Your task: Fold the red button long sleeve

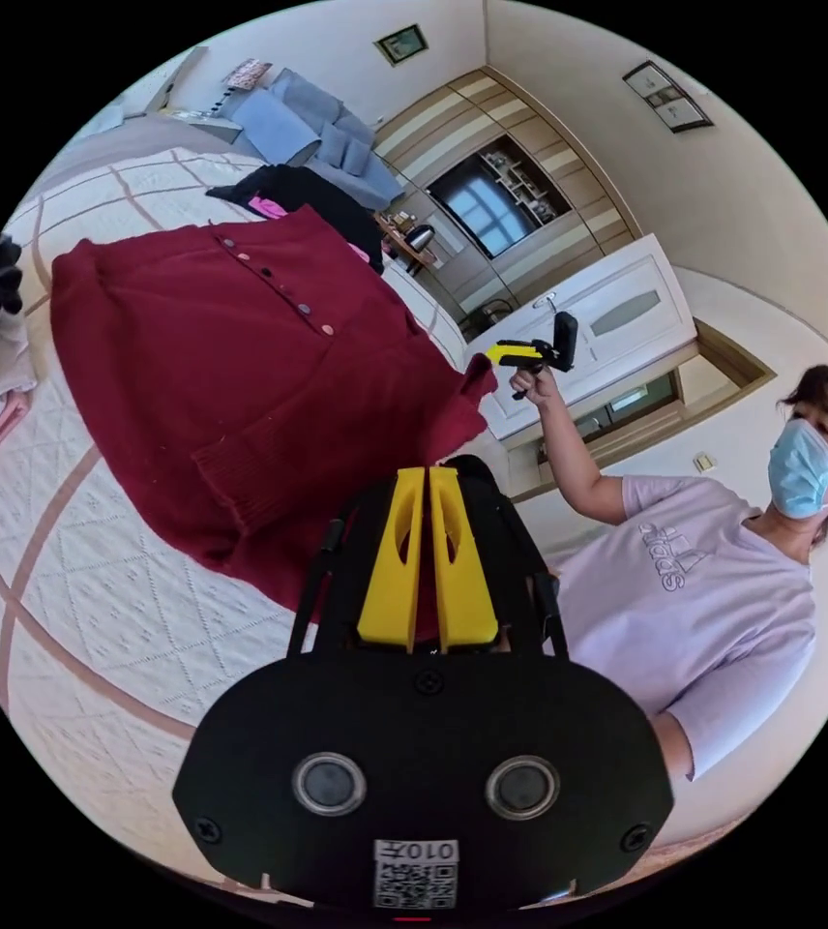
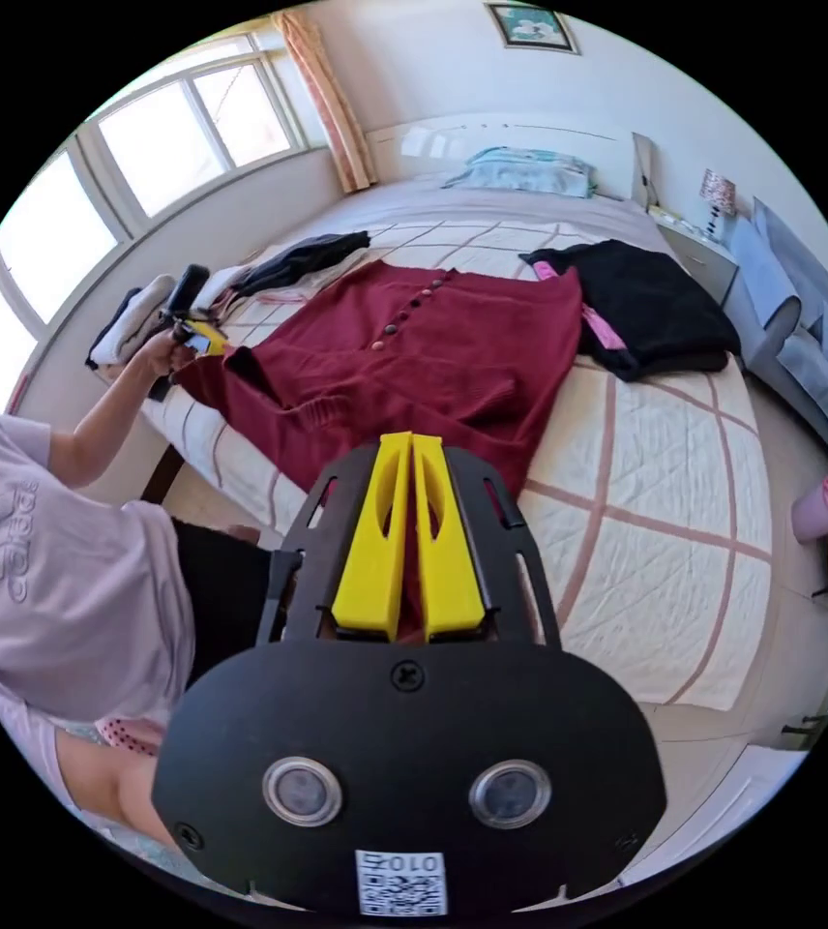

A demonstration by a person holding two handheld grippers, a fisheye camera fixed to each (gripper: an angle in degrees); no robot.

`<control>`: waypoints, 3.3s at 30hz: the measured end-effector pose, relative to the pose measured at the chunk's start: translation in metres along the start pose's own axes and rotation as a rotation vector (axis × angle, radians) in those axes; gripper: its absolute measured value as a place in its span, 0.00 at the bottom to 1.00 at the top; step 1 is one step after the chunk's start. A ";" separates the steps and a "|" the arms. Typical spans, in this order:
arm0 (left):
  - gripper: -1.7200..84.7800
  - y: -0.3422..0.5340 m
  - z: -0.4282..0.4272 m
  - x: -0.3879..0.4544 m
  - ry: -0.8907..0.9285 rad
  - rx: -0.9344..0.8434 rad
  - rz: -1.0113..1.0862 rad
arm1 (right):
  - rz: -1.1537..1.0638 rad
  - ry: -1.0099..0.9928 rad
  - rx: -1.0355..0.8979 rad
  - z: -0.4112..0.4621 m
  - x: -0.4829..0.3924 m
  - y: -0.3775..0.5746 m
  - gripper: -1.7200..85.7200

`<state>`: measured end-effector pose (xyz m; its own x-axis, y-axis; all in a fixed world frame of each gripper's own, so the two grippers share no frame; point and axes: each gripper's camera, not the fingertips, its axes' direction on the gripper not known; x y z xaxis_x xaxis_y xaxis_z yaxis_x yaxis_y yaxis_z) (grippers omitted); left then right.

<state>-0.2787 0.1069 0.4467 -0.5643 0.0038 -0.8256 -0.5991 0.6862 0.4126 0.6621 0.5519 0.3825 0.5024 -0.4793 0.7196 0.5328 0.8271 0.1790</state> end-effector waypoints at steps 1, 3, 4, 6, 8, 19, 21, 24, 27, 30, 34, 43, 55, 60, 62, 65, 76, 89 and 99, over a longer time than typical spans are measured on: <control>0.02 0.000 0.004 -0.011 -0.019 0.014 -0.057 | 0.030 0.028 -0.008 0.010 0.013 -0.011 0.09; 0.02 0.002 0.014 -0.023 -0.013 0.034 -0.103 | 0.030 0.007 -0.031 0.019 0.021 -0.022 0.12; 0.02 0.005 0.020 -0.025 0.008 0.042 -0.119 | 0.030 -0.003 -0.021 0.017 0.022 -0.025 0.14; 0.02 0.013 0.021 -0.016 -0.004 0.074 -0.109 | 0.037 0.004 -0.003 0.006 0.023 -0.022 0.15; 0.02 0.025 0.016 -0.005 -0.056 0.125 -0.122 | 0.022 0.029 0.015 -0.022 0.013 -0.013 0.16; 0.02 0.069 0.075 0.128 -0.290 0.057 0.044 | 0.002 0.154 -0.018 0.049 -0.071 0.078 0.16; 0.02 0.080 0.089 0.165 -0.357 0.015 0.120 | -0.007 0.244 -0.061 0.066 -0.083 0.089 0.16; 0.02 0.101 0.122 0.220 -0.533 -0.089 0.234 | -0.025 0.281 -0.115 0.093 -0.107 0.095 0.16; 0.02 0.129 0.164 0.265 -0.672 -0.165 0.349 | -0.049 0.339 -0.124 0.121 -0.134 0.086 0.16; 0.03 0.158 0.221 0.298 -0.813 -0.276 0.474 | -0.102 0.429 -0.172 0.161 -0.156 0.075 0.16; 0.06 0.183 0.290 0.335 -0.883 -0.317 0.656 | -0.066 0.536 -0.220 0.194 -0.153 0.063 0.11; 0.10 0.226 0.363 0.355 -1.167 -0.269 0.939 | 0.021 0.353 -0.200 0.138 -0.131 0.044 0.04; 0.09 0.229 0.388 0.345 -1.228 -0.275 1.036 | 0.068 0.298 -0.179 0.124 -0.118 0.045 0.04; 0.05 0.210 0.377 0.332 -1.225 -0.272 1.002 | 0.072 0.280 -0.157 0.109 -0.113 0.045 0.04; 0.03 0.194 0.357 0.330 -1.132 -0.266 0.950 | 0.052 0.271 -0.158 0.104 -0.111 0.044 0.04; 0.02 0.149 0.300 0.322 -0.834 -0.277 0.806 | -0.021 0.241 -0.192 0.098 -0.107 0.040 0.04; 0.02 -0.065 0.076 0.114 -0.118 -0.148 0.153 | -0.005 -0.030 0.003 0.028 -0.024 0.004 0.11; 0.02 -0.095 0.048 -0.055 0.040 -0.085 -0.130 | -0.116 0.379 0.097 0.060 -0.166 0.070 0.16; 0.02 -0.116 0.027 -0.075 0.031 -0.119 -0.128 | -0.177 0.679 -0.030 0.167 -0.218 0.080 0.19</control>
<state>-0.1516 0.0465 0.4504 -0.4952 -0.1023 -0.8628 -0.7293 0.5886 0.3488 0.4814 0.7718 0.3519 0.7157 -0.6911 0.1012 0.6593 0.7162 0.2287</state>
